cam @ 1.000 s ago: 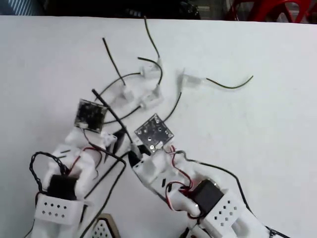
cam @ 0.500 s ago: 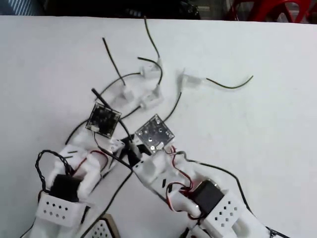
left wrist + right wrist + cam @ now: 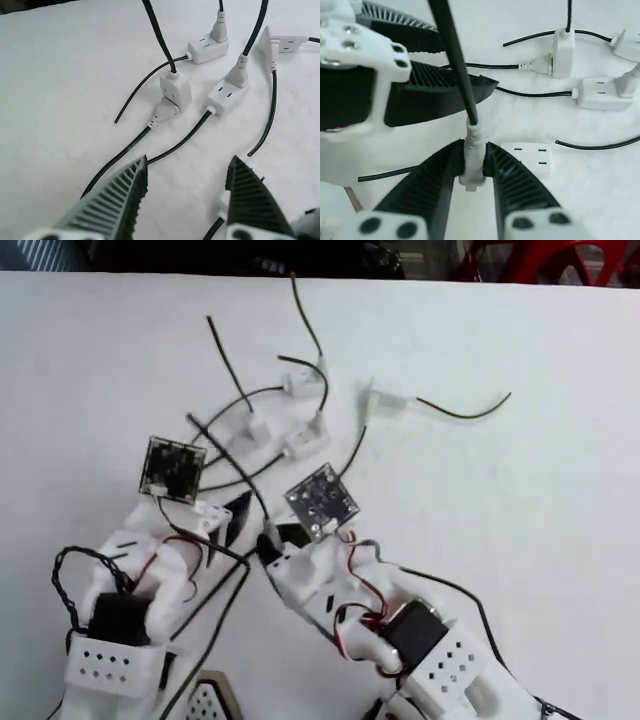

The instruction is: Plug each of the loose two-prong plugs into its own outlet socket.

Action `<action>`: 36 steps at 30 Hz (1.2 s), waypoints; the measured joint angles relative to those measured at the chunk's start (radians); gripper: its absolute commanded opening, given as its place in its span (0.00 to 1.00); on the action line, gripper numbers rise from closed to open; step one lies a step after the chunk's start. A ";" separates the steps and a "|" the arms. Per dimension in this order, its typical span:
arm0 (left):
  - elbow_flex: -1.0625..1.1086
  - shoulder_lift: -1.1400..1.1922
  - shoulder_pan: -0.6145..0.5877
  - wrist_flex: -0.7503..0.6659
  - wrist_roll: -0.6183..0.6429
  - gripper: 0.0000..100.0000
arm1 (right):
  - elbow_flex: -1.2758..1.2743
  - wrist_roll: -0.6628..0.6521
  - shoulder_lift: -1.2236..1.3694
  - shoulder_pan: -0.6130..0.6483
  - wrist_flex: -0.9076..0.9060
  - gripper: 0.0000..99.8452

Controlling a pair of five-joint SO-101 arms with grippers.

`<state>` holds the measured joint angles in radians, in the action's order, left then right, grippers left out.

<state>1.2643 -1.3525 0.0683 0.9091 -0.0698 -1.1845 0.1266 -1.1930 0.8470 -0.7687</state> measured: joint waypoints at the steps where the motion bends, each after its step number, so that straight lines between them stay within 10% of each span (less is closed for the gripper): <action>1: 0.000 0.000 0.000 0.000 0.008 0.26 | 0.000 0.003 0.000 0.000 0.000 0.02; 28: -0.057 -0.006 0.183 0.020 -0.038 0.26 | -0.021 0.009 0.003 0.029 0.000 0.02; 36: -0.055 0.000 0.008 0.021 -0.011 0.26 | -0.060 0.009 0.002 -0.072 0.057 0.02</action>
<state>1.2091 -1.3525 0.0760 0.9306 -0.0806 -1.2444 0.1358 -1.1914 0.7748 -0.7119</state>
